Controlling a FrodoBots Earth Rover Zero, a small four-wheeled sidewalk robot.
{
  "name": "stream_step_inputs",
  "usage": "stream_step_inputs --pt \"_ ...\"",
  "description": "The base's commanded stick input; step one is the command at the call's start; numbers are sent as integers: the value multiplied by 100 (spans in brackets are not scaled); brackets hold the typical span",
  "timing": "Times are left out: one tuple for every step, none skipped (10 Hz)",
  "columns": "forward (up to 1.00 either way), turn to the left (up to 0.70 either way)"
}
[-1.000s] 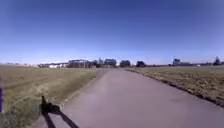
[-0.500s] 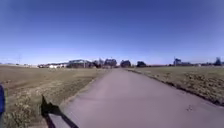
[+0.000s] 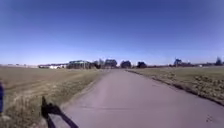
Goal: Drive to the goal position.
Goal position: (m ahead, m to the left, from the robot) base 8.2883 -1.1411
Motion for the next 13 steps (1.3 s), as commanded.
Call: stream_step_inputs --pt "70 0" --pt "70 0" --pt "70 0" --pt "70 0" --pt "70 0" --pt "70 0" --pt "70 0" --pt "70 0" --pt "70 0" --pt "70 0" --pt "70 0" --pt "70 0" --pt "70 0"
